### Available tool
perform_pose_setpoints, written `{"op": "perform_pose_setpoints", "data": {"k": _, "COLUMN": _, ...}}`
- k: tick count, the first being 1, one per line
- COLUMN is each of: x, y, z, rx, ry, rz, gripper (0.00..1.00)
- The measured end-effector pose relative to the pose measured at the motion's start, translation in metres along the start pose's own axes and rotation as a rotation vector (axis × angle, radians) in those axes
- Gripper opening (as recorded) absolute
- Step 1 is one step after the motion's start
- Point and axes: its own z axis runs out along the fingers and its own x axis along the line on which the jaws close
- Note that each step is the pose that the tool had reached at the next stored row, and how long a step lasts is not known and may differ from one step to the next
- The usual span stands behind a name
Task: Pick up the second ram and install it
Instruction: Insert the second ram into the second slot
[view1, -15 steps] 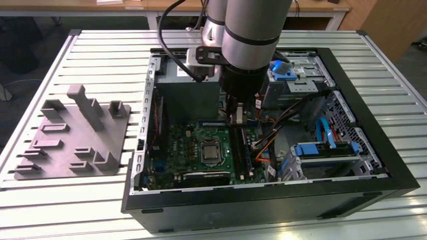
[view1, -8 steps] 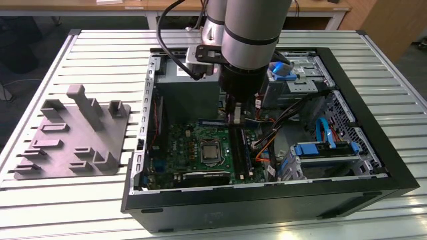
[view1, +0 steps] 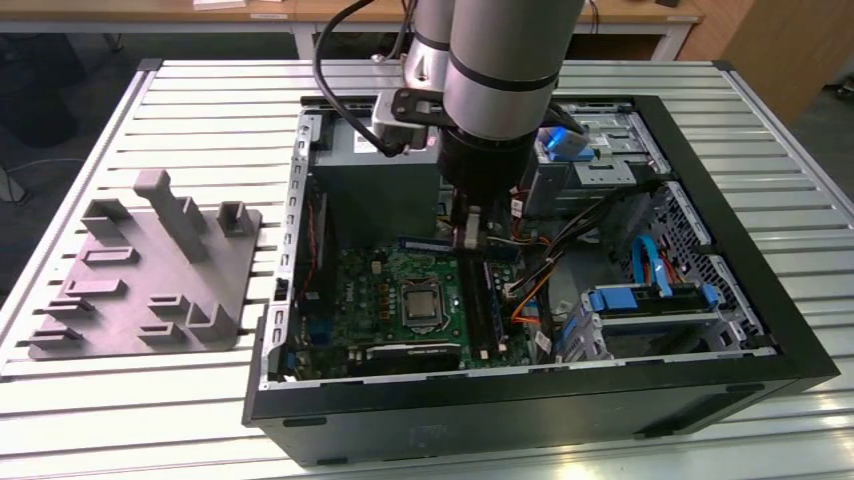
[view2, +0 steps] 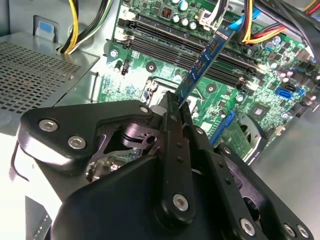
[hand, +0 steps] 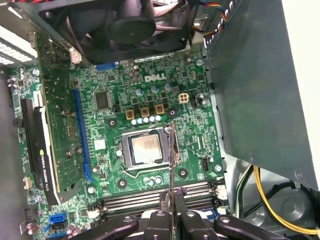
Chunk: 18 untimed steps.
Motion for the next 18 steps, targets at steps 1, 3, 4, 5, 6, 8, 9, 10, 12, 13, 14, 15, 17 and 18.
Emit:
{"op": "perform_pose_setpoints", "data": {"k": 1, "x": 0.0, "y": 0.0, "z": 0.0, "rx": 0.0001, "ry": 0.0005, "rz": 0.007, "gripper": 0.14}}
{"op": "perform_pose_setpoints", "data": {"k": 3, "x": 0.0, "y": 0.0, "z": 0.0002, "rx": 0.0004, "ry": 0.0014, "rz": 0.023, "gripper": 0.14}}
{"op": "perform_pose_setpoints", "data": {"k": 4, "x": 0.0, "y": 0.0, "z": 0.0002, "rx": 0.0005, "ry": 0.002, "rz": 0.031, "gripper": 0.14}}
{"op": "perform_pose_setpoints", "data": {"k": 5, "x": 0.0, "y": 0.0, "z": 0.0003, "rx": 0.0007, "ry": 0.0026, "rz": 0.039, "gripper": 0.14}}
{"op": "perform_pose_setpoints", "data": {"k": 6, "x": 0.0, "y": 0.0, "z": 0.0003, "rx": 0.0008, "ry": 0.0032, "rz": 0.047, "gripper": 0.14}}
{"op": "perform_pose_setpoints", "data": {"k": 8, "x": 0.0, "y": 0.0, "z": 0.0004, "rx": 0.0011, "ry": 0.0043, "rz": 0.063, "gripper": 0.14}}
{"op": "perform_pose_setpoints", "data": {"k": 9, "x": 0.0, "y": 0.0, "z": 0.0005, "rx": 0.0012, "ry": 0.0047, "rz": 0.069, "gripper": 0.14}}
{"op": "perform_pose_setpoints", "data": {"k": 10, "x": 0.0, "y": 0.0, "z": 0.0006, "rx": 0.0014, "ry": 0.0053, "rz": 0.076, "gripper": 0.14}}
{"op": "perform_pose_setpoints", "data": {"k": 12, "x": 0.0, "y": 0.0, "z": 0.0007, "rx": 0.0017, "ry": 0.0068, "rz": 0.088, "gripper": 0.14}}
{"op": "perform_pose_setpoints", "data": {"k": 13, "x": 0.0, "y": 0.0, "z": 0.0008, "rx": 0.0019, "ry": 0.0073, "rz": 0.094, "gripper": 0.14}}
{"op": "perform_pose_setpoints", "data": {"k": 14, "x": 0.0, "y": 0.0, "z": 0.0008, "rx": 0.002, "ry": 0.008, "rz": 0.101, "gripper": 0.14}}
{"op": "perform_pose_setpoints", "data": {"k": 15, "x": 0.0, "y": 0.0, "z": 0.0009, "rx": 0.0022, "ry": 0.0087, "rz": 0.108, "gripper": 0.14}}
{"op": "perform_pose_setpoints", "data": {"k": 17, "x": 0.0, "y": -0.0001, "z": 0.001, "rx": 0.0025, "ry": 0.0099, "rz": 0.121, "gripper": 0.14}}
{"op": "perform_pose_setpoints", "data": {"k": 18, "x": 0.0, "y": 0.0, "z": 0.001, "rx": 0.0027, "ry": 0.0105, "rz": 0.127, "gripper": 0.14}}
